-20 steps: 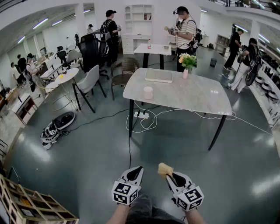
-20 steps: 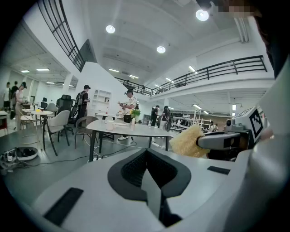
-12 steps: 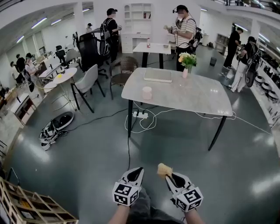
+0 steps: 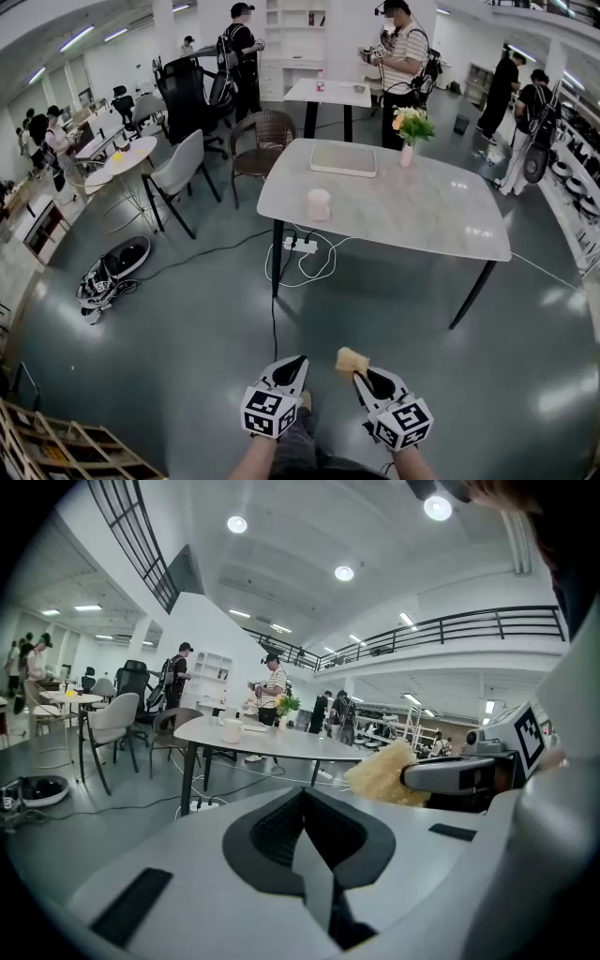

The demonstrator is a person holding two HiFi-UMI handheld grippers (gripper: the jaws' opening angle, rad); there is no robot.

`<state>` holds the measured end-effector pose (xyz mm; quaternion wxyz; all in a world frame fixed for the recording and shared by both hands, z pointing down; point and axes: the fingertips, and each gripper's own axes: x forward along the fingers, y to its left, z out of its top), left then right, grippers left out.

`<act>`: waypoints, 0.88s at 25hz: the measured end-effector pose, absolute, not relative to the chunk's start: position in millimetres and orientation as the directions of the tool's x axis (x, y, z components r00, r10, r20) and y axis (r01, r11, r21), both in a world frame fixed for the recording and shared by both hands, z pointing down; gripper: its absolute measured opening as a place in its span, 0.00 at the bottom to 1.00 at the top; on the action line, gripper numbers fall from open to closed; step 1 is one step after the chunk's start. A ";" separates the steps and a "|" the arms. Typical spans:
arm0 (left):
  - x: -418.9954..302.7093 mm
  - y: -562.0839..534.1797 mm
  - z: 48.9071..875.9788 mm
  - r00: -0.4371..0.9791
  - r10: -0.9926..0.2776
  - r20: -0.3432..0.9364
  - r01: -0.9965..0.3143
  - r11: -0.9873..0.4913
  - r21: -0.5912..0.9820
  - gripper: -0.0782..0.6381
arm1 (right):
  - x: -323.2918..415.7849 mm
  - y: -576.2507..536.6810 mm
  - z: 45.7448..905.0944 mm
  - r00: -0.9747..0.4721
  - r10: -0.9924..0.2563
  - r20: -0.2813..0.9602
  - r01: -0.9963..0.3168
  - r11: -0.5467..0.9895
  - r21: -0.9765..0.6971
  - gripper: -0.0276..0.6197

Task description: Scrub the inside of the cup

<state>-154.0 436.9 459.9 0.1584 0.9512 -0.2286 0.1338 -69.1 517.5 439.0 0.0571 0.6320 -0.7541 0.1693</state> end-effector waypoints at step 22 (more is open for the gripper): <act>-100.7 234.0 468.9 0.878 -0.332 0.345 -0.435 -0.856 0.280 0.13 | -11.7 321.4 439.4 -0.154 -0.935 0.320 -0.972 0.085 -0.218 0.14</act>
